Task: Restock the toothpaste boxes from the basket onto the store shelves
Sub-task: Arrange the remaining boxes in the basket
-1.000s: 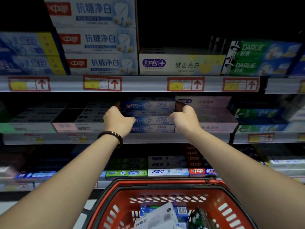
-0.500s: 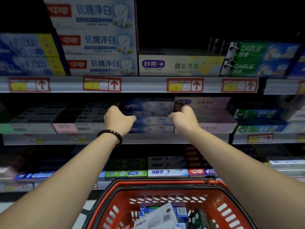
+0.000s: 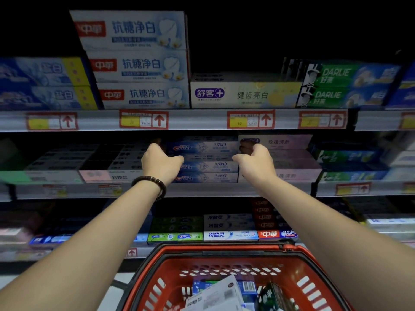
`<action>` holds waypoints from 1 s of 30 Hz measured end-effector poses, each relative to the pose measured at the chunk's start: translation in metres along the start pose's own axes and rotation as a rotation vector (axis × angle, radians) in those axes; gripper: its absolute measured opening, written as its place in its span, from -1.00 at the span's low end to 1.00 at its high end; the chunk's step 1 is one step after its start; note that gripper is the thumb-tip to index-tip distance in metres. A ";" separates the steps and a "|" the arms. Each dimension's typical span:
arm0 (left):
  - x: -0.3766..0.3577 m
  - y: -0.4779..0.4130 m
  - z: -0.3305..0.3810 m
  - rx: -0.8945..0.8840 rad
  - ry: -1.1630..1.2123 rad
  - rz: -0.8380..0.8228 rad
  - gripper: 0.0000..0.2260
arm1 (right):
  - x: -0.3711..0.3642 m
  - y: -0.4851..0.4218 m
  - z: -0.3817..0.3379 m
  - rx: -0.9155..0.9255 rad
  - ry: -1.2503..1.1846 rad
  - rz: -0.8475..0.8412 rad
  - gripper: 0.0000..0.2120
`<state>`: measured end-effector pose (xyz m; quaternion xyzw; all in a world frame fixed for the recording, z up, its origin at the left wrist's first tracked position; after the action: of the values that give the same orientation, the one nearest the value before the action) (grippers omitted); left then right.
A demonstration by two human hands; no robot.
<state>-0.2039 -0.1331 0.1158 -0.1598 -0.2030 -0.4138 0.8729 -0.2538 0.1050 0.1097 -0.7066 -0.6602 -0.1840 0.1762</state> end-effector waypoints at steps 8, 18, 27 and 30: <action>0.017 0.010 0.002 -0.002 0.015 0.004 -0.61 | 0.014 0.018 0.002 0.031 -0.010 -0.010 -0.32; 0.023 0.054 -0.007 0.002 0.217 -0.130 -0.62 | 0.030 0.057 0.013 0.069 -0.086 -0.062 -0.59; 0.031 0.113 -0.008 -0.013 0.289 -0.219 -0.68 | 0.040 0.102 0.027 0.098 -0.139 -0.122 -0.68; 0.035 0.132 -0.010 -0.009 0.289 -0.246 -0.69 | 0.044 0.120 0.031 0.097 -0.141 -0.140 -0.68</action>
<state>-0.0776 -0.0805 0.1092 -0.0766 -0.0916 -0.5370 0.8351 -0.1303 0.1503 0.1032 -0.6606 -0.7269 -0.1134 0.1498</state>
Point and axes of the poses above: each hand's wrist, its own y-axis away from the middle knuckle, its own x-axis out of the back of the hand, z = x × y, the point moved 3 cm from there along -y, towards the middle knuckle, and after that the axes turned 7 degrees about y, right-handed, at the moved point
